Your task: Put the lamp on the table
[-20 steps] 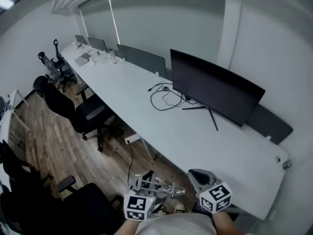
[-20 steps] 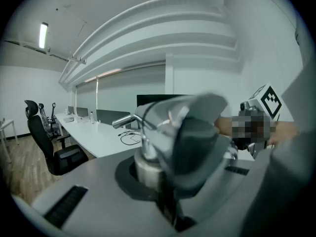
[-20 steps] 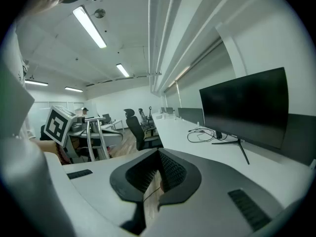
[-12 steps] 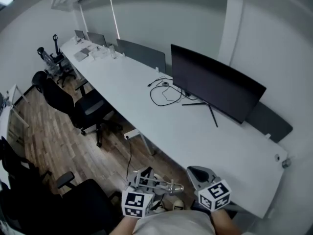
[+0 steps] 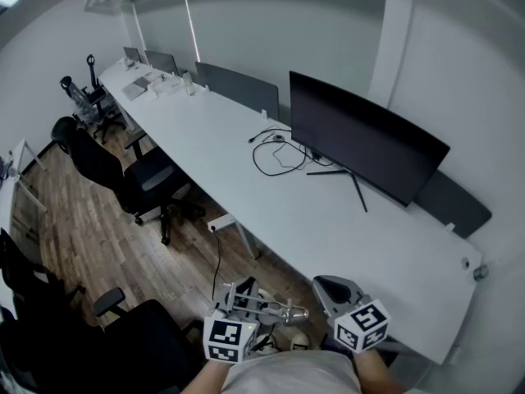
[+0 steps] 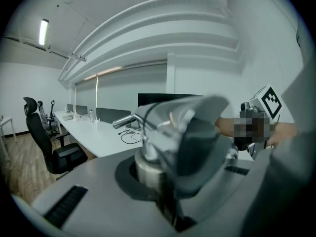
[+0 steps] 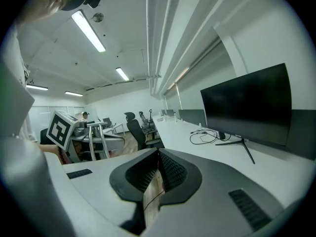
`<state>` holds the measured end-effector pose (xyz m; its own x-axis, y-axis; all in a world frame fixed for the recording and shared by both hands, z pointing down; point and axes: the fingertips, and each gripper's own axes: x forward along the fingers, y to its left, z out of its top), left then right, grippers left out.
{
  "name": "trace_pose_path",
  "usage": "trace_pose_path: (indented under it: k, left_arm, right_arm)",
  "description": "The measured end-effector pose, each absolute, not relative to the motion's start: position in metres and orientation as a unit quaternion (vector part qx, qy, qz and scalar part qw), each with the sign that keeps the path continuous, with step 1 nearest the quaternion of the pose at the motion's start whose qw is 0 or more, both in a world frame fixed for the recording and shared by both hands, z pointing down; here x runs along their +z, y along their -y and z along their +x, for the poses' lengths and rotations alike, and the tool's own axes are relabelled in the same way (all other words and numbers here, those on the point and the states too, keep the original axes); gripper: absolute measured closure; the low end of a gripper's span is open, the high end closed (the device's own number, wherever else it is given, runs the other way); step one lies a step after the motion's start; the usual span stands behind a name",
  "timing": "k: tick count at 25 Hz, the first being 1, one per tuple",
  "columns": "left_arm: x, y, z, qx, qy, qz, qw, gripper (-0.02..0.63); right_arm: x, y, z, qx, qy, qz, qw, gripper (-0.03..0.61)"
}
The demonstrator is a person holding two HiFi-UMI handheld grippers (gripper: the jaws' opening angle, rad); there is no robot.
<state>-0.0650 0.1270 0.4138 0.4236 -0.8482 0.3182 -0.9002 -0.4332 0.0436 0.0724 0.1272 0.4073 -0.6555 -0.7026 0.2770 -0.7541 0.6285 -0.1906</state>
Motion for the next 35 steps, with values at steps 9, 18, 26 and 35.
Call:
trace_pose_path:
  k: [9, 18, 26, 35]
  left_arm:
    - [0.413, -0.115, -0.094, 0.121, 0.518, 0.841, 0.099, 0.600]
    - [0.413, -0.107, -0.120, 0.123, 0.512, 0.845, 0.097, 0.600]
    - [0.423, -0.083, -0.124, 0.122, 0.509, 0.845, 0.110, 0.600]
    - [0.431, -0.021, -0.130, 0.122, 0.521, 0.836, 0.123, 0.600]
  right_arm:
    - [0.407, -0.112, 0.043, 0.146, 0.893, 0.417, 0.090, 0.546]
    - [0.414, -0.113, 0.015, 0.159, 0.889, 0.420, 0.089, 0.546]
    - [0.424, -0.085, 0.009, 0.168, 0.892, 0.412, 0.086, 0.546]
    - [0.424, -0.016, 0.004, 0.165, 0.898, 0.399, 0.089, 0.546]
